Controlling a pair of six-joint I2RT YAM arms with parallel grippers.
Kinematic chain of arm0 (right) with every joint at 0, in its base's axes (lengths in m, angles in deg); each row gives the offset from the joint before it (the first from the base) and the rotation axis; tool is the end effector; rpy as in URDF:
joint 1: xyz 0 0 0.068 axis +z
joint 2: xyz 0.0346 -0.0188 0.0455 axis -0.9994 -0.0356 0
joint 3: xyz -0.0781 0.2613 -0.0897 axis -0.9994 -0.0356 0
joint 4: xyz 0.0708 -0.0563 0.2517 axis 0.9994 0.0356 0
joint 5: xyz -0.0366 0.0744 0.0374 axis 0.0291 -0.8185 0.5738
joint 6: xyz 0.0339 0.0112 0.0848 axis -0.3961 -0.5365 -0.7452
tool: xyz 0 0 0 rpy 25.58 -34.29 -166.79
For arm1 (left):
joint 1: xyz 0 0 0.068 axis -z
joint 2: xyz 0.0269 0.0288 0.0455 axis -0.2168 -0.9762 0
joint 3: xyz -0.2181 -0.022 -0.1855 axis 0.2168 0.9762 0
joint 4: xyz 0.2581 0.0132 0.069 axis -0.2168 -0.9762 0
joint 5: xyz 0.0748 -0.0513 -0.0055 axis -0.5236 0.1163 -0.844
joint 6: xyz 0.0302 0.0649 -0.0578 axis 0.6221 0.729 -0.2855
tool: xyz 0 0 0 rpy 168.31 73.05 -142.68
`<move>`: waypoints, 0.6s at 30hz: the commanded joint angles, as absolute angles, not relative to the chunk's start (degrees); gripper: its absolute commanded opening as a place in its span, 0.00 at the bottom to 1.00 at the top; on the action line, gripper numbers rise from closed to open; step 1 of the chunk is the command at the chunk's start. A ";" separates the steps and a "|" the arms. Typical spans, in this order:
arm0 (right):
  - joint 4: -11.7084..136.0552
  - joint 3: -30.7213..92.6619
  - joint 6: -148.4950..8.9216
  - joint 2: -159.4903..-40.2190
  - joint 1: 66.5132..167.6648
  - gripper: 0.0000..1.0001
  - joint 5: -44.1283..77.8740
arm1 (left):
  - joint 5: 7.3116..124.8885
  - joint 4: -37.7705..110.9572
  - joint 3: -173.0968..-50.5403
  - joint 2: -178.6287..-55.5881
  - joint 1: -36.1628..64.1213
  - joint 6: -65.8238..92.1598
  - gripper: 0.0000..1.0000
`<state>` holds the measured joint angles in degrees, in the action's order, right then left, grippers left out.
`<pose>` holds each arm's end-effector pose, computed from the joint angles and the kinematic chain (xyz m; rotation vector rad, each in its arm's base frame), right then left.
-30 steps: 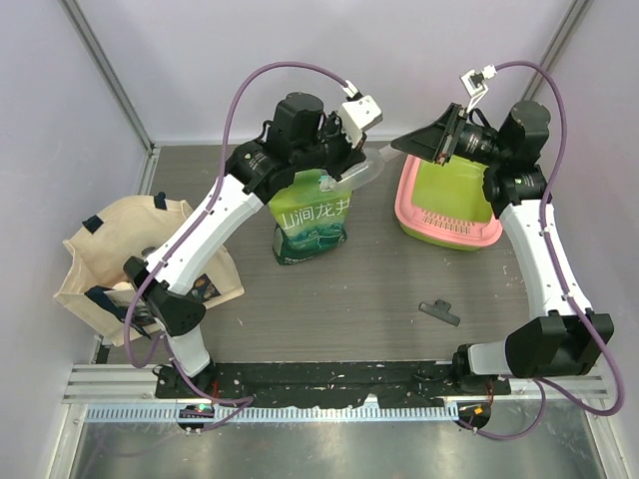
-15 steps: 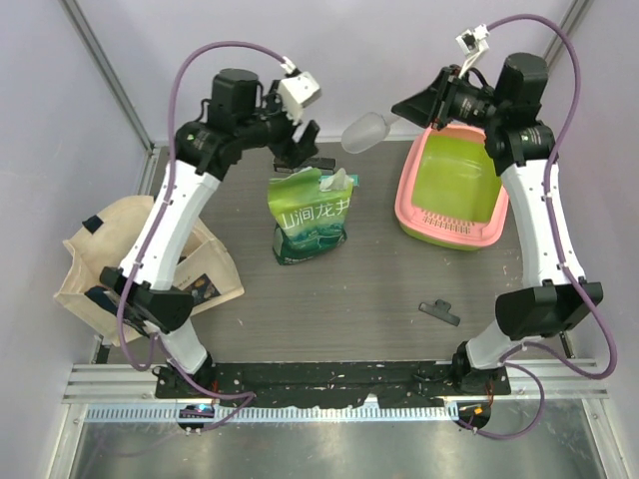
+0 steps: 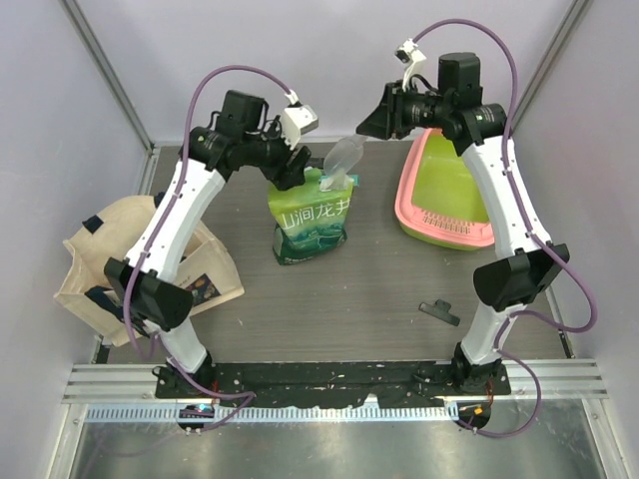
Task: Fill the litter box with clean litter
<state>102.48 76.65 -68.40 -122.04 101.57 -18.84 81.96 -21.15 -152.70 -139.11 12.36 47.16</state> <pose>0.4027 0.1558 0.4676 -0.6388 1.8686 0.9580 0.3453 -0.1972 0.4196 1.0993 1.9559 -0.4993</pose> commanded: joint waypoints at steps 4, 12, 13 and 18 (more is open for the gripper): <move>110.18 84.90 -61.85 -123.10 104.39 0.01 -16.45 | 84.91 -26.42 -158.31 -142.34 12.44 46.90 0.53; 113.95 84.18 -50.60 -122.04 107.47 0.01 -12.32 | 87.72 -26.24 -155.49 -141.19 12.44 46.11 0.34; 115.27 85.23 -49.88 -122.65 107.82 0.01 -11.62 | 87.98 -26.07 -155.23 -141.02 12.44 46.11 0.33; 119.40 88.05 -44.71 -124.33 110.10 0.01 -8.63 | 89.56 -25.19 -154.79 -140.58 12.44 45.05 0.13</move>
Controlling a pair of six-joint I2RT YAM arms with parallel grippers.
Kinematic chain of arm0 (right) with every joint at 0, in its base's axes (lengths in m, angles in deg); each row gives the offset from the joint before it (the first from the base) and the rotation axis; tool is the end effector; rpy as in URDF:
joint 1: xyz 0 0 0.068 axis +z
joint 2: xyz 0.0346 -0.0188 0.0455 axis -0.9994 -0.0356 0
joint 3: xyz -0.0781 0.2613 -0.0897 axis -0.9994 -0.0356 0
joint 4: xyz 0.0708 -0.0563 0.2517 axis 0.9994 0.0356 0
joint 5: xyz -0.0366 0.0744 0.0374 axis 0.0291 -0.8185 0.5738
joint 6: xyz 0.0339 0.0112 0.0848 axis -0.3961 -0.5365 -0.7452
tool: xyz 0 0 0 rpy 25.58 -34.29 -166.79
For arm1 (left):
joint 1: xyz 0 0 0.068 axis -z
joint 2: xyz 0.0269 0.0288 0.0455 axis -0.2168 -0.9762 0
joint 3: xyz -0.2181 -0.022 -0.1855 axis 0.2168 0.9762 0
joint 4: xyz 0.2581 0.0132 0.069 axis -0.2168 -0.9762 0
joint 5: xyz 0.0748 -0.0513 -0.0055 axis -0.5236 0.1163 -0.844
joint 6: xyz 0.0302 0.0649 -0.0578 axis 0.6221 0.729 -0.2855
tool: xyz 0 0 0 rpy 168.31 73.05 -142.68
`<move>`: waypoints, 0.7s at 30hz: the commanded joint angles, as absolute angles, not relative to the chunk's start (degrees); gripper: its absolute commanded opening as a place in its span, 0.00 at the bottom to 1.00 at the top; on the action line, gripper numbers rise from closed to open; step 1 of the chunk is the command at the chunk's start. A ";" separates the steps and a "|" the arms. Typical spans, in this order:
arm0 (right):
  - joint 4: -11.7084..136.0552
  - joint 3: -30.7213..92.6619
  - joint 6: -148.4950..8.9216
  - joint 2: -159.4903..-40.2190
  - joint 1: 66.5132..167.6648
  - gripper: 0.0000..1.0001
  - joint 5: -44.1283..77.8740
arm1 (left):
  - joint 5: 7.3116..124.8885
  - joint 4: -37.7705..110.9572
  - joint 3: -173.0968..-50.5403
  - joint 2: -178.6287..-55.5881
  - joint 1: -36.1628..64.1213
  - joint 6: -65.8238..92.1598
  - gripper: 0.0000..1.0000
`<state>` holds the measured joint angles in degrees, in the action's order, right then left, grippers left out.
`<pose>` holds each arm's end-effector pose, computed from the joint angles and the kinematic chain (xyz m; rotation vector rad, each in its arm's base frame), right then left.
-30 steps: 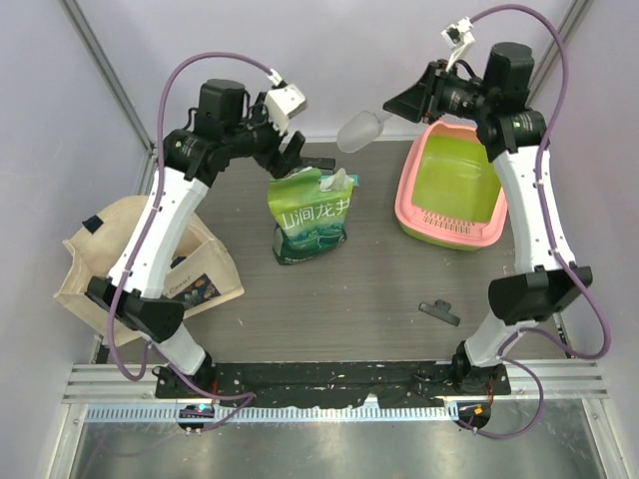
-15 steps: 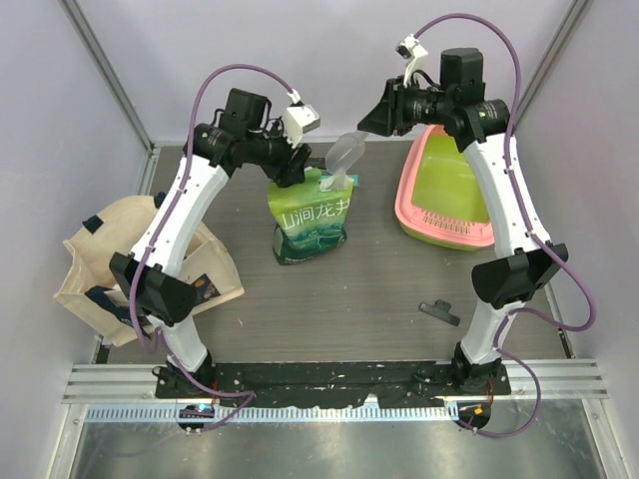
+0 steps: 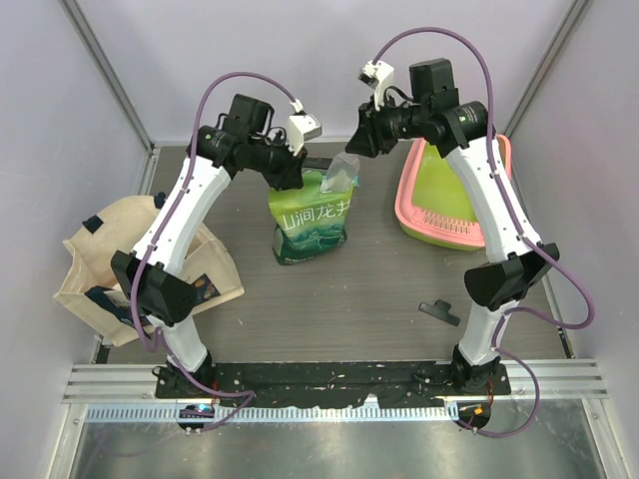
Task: Fill the litter box with clean litter
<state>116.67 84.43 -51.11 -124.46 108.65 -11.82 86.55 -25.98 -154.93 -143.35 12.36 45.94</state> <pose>0.3775 0.1949 0.4629 -0.9397 1.8721 0.7625 0.3522 -0.2069 0.3974 1.1312 2.0562 -0.6270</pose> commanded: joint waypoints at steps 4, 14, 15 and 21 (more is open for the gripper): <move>121.34 88.23 -40.84 -124.68 111.78 0.01 -6.07 | 90.45 -24.31 -153.91 -140.05 12.53 44.00 0.00; 118.11 83.93 -53.08 -125.21 114.77 0.01 6.39 | 91.85 -7.28 -141.09 -131.36 12.44 31.63 0.00; 115.57 81.66 -55.56 -124.43 114.94 0.01 9.98 | 91.85 -3.43 -138.29 -130.57 12.53 30.47 0.00; 111.33 77.68 -68.05 -123.89 115.30 0.01 18.18 | 90.53 6.18 -132.73 -126.87 12.44 23.62 0.00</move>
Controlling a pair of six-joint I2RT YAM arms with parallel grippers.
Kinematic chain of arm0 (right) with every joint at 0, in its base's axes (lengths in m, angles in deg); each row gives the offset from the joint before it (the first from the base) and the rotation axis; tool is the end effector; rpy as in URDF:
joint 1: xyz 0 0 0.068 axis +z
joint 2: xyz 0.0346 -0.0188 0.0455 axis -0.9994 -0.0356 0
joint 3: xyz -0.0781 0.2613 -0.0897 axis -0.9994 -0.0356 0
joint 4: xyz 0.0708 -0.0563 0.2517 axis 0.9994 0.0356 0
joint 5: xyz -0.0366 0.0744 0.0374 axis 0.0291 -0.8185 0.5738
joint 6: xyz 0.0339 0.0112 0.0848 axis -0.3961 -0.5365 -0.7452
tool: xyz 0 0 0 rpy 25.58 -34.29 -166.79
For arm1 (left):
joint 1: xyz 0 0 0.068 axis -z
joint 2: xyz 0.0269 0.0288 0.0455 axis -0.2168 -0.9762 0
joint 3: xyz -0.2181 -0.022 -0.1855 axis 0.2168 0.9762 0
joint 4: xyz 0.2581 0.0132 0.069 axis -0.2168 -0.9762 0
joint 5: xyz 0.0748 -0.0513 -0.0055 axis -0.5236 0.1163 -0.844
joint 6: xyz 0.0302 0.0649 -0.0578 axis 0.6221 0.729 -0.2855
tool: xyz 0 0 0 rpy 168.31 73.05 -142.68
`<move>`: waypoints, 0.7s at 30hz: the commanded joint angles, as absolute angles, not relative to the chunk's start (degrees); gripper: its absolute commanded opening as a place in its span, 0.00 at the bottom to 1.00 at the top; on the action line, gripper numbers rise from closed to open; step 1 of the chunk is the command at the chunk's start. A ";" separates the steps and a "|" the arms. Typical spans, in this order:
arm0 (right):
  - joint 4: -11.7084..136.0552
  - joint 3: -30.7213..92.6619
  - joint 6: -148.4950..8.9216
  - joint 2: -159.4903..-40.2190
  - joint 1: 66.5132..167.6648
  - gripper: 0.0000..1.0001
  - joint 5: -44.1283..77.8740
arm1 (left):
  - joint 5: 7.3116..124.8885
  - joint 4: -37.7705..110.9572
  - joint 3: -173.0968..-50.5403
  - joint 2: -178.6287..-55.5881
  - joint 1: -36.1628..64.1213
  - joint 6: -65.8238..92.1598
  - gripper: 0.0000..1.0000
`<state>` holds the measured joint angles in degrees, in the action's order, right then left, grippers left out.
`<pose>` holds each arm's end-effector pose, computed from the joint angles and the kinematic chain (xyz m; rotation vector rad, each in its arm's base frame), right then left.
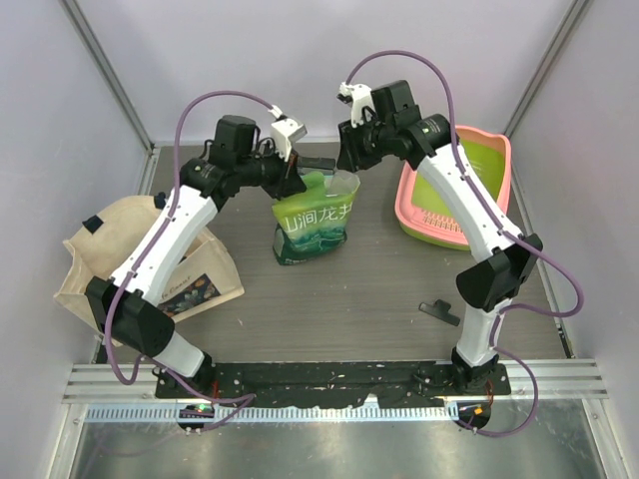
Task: Fill the litter box with clean litter
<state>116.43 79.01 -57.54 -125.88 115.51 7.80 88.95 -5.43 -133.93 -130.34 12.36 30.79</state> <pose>0.3846 0.2274 0.4142 -0.7938 2.1157 0.5345 0.3243 -0.1973 0.3952 0.8778 1.9871 -0.7761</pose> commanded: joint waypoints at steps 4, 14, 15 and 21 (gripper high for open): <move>112.29 79.87 -72.28 -127.57 115.38 0.01 18.19 | 90.19 8.56 -132.29 -127.13 12.44 21.24 0.00; 110.01 71.28 -75.28 -125.83 117.84 0.01 21.25 | 87.89 13.13 -131.06 -127.40 12.53 14.82 0.00; 109.48 69.00 -75.36 -125.56 117.93 0.01 21.78 | 88.07 13.31 -130.71 -127.31 12.53 14.47 0.00; 100.35 57.50 -74.14 -122.15 119.51 0.01 28.53 | 88.34 17.43 -127.98 -126.52 12.53 8.76 0.00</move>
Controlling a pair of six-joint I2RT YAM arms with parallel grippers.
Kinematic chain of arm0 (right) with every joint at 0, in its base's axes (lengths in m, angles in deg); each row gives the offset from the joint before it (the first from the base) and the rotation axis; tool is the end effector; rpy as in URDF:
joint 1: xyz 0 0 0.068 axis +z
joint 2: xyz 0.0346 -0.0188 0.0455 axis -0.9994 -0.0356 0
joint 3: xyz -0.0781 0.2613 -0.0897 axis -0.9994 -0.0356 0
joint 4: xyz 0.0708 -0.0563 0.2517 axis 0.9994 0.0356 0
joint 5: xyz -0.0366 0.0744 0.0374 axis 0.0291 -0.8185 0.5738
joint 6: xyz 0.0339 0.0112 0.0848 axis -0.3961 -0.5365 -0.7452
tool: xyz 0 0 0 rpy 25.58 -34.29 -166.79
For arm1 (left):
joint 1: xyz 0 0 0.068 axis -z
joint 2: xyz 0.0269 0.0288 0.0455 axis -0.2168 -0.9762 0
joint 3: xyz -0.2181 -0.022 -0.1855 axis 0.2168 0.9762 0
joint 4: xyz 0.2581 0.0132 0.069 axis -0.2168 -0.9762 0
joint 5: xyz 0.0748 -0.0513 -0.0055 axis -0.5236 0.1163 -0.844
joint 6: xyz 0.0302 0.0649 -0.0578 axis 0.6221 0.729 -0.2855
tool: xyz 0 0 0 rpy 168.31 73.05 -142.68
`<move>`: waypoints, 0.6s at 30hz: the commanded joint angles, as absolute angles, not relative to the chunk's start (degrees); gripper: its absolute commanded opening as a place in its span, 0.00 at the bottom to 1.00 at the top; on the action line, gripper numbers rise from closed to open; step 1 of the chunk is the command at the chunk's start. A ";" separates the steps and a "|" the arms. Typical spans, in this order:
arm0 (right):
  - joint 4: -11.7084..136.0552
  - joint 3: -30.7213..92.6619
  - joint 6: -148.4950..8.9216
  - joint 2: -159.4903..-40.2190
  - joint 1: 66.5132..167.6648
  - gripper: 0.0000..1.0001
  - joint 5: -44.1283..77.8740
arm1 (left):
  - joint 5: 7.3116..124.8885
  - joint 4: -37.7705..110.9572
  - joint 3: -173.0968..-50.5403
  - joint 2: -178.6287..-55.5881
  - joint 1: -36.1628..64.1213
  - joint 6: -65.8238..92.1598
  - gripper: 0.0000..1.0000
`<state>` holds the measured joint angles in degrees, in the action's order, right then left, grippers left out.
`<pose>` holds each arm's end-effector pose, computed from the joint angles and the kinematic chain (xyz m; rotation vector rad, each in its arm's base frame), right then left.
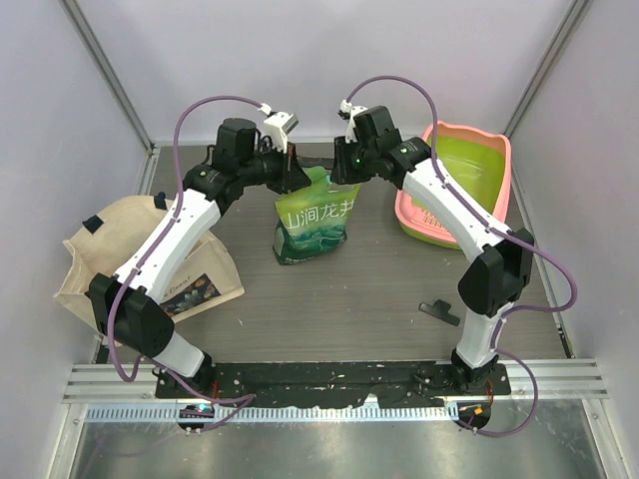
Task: Fill the litter box with clean litter
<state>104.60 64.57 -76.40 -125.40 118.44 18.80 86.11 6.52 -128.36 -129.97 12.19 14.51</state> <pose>0.3985 0.2441 0.3506 -0.3978 2.2910 0.5090 0.3403 -0.1995 0.3863 0.5775 2.0245 -0.8789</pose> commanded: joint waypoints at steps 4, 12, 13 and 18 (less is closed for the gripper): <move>96.38 51.85 -72.90 -121.34 122.32 0.01 32.07 | 87.98 21.56 -127.45 -126.52 12.44 3.31 0.00; 93.93 42.53 -79.22 -122.84 124.00 0.01 25.40 | 88.43 23.68 -124.29 -125.55 12.53 0.84 0.00; 93.66 41.48 -80.71 -122.92 123.91 0.01 25.31 | 88.51 23.68 -123.42 -125.29 12.44 1.02 0.00; 90.42 39.19 -82.12 -124.15 122.16 0.01 13.82 | 88.86 22.72 -121.74 -123.80 12.53 1.98 0.00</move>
<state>84.50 44.92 -79.40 -117.77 122.64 24.50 85.52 15.55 -121.62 -128.18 11.62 2.99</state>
